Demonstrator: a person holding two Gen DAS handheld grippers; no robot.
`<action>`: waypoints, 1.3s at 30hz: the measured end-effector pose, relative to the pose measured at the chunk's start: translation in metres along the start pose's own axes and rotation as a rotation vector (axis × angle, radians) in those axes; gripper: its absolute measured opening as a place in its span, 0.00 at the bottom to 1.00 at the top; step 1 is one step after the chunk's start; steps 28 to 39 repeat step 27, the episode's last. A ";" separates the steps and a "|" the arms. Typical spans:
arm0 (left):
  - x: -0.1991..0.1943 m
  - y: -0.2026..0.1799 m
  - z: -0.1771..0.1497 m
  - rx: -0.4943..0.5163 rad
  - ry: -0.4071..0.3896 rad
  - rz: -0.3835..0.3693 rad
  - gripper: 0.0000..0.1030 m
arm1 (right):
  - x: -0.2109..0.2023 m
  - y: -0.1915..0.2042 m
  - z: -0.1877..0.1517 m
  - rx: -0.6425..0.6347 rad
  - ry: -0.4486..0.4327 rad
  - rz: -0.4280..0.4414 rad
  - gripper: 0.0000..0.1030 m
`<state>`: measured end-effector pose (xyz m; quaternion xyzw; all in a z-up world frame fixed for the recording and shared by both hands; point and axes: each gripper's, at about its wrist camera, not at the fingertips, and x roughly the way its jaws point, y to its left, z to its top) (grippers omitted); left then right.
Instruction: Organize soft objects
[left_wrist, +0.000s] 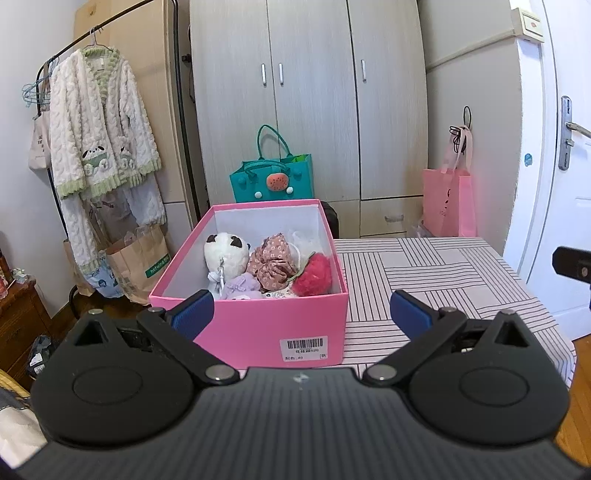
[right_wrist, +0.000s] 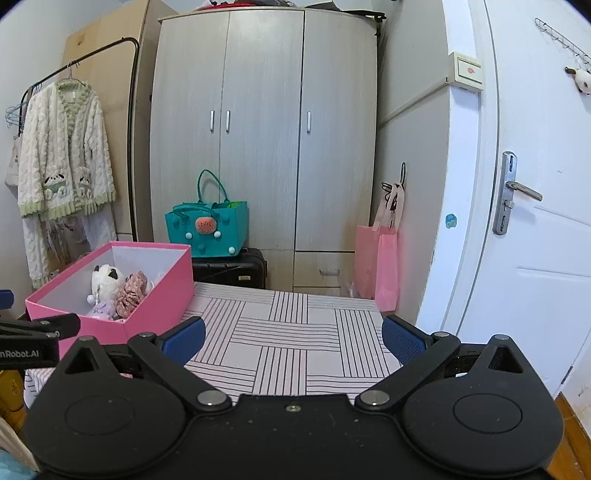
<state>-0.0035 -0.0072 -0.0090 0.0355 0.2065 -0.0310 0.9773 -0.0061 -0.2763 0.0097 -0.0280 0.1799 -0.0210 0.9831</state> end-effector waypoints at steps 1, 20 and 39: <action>0.000 0.001 0.000 -0.001 0.001 0.001 1.00 | 0.001 0.000 -0.001 -0.005 0.007 -0.005 1.00; 0.003 0.003 -0.003 0.015 0.000 0.012 1.00 | 0.011 -0.001 -0.005 -0.012 0.037 -0.022 1.00; 0.003 0.005 -0.003 0.010 0.004 0.010 1.00 | 0.012 -0.003 -0.006 -0.009 0.038 -0.023 1.00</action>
